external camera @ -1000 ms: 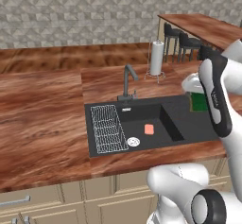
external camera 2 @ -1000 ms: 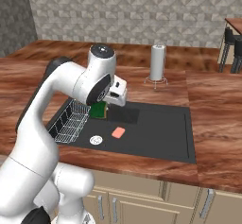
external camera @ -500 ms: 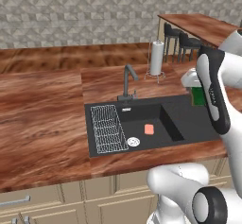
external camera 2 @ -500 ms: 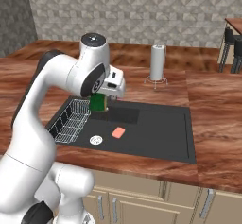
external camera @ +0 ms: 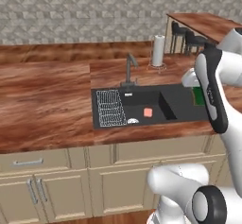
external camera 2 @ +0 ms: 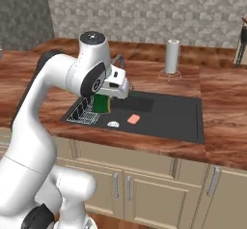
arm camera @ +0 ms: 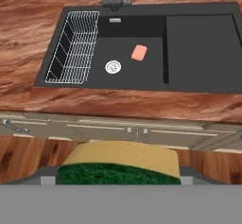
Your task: Pick up the bar soap and sponge from the sink, and place them back in the cabinet, and close the cabinet door.
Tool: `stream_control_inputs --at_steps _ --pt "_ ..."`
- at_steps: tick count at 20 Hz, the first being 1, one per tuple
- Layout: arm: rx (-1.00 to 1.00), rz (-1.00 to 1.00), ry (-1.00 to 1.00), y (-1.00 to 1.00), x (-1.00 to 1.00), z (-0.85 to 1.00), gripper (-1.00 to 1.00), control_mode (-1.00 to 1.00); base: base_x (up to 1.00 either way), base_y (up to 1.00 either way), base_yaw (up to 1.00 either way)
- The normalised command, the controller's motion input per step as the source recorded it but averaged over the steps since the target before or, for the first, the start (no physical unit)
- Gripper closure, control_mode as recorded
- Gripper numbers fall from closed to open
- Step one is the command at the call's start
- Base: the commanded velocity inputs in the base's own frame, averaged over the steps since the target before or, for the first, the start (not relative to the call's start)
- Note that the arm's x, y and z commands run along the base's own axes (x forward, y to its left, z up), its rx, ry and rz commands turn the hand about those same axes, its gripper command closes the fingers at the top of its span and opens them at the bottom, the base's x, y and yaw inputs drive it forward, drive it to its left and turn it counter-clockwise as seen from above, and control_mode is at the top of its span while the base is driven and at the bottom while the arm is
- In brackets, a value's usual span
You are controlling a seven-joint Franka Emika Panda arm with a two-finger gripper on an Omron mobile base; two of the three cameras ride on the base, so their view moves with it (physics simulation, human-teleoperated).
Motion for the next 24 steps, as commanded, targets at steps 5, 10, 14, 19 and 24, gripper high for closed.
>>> stream_control_inputs --at_steps 5,10,14,19,24 --pt "0.00 0.00 0.00 0.00 0.00 0.00 1.00 1.00 -0.71 0.15 0.70" --pt "0.00 0.00 0.00 0.00 0.00 0.00 1.00 1.00 -0.48 0.07 0.85" --pt "0.00 0.00 0.00 0.00 0.00 0.00 1.00 1.00 -0.39 0.16 0.85" --pt "0.00 0.00 0.00 0.00 0.00 0.00 1.00 1.00 -0.22 0.27 0.82" --pt "0.00 0.00 0.00 0.00 0.00 0.00 1.00 1.00 -0.04 0.22 0.82"
